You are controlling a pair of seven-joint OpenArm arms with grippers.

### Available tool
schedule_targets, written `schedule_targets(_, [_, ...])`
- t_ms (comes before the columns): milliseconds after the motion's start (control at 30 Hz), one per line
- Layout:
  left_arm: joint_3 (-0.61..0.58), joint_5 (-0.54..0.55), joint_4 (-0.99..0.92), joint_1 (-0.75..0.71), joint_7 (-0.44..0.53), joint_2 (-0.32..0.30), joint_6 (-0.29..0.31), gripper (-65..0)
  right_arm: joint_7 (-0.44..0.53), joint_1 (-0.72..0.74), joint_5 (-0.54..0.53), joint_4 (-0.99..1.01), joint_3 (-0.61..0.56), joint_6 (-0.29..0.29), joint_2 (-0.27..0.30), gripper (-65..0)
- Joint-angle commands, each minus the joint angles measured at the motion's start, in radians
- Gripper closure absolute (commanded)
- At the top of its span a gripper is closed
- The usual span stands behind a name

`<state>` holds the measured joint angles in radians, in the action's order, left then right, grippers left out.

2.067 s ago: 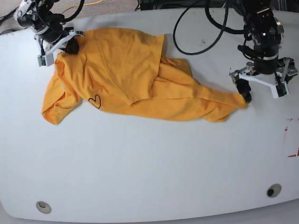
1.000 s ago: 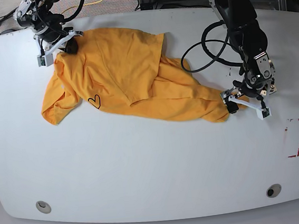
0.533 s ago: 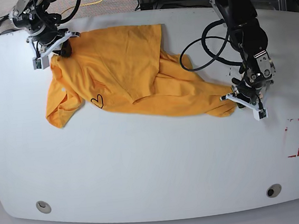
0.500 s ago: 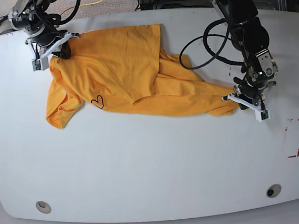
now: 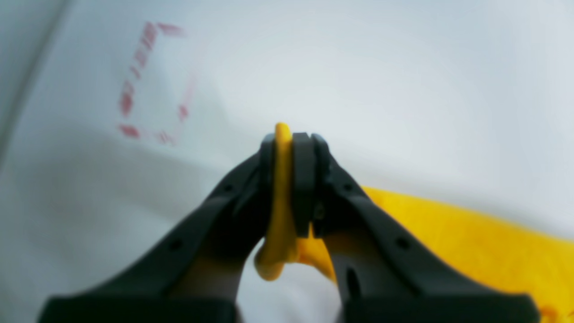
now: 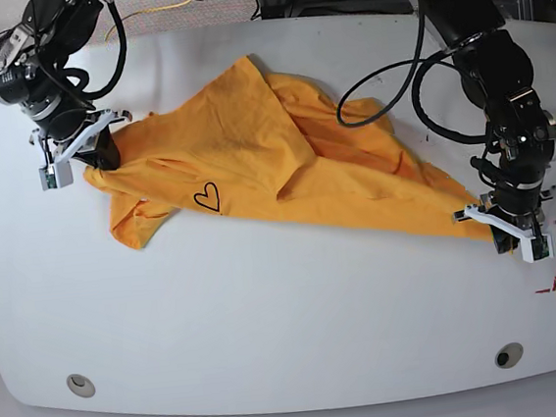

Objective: Fold the T-shirt properly
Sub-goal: 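Lift the shirt with both grippers and stretch it apart to unfold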

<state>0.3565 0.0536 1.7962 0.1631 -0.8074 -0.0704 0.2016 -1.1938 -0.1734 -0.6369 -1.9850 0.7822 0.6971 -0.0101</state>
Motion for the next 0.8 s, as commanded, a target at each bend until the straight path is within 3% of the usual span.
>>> schedule_targets(0, [0.003, 0.005, 0.061, 0.026, 0.013, -0.033, 0.0, -2.4, 0.019, 0.045, -0.03, -0.021, 0.003, 0.001, 0.035, 0.0])
schedule_targets(233, [0.002, 0.01, 0.078, 0.149, -0.086, -0.076, -0.001, -2.4, 0.019, 0.177, -0.028, -0.021, -0.091, 0.001, 0.127, 0.0])
schedule_targets(433, [-0.003, 0.01, 0.07, 0.28, -0.097, -0.108, -0.001, -2.5, 0.019, 0.297, -0.019, -0.009, -0.157, 0.001, 0.187, 0.0])
schedule_targets(567, [-0.004, 0.005, 0.049, 0.387, -0.1, -0.108, -0.001, -2.6, 0.019, 0.406, -0.019, 0.016, -0.189, 0.001, 0.25, 0.0])
schedule_targets(767, [0.003, 0.004, 0.012, 0.56, -0.208, -0.116, -0.003, -2.6, 0.019, 0.562, 0.018, 0.08, -0.287, 0.001, 0.364, 0.0])
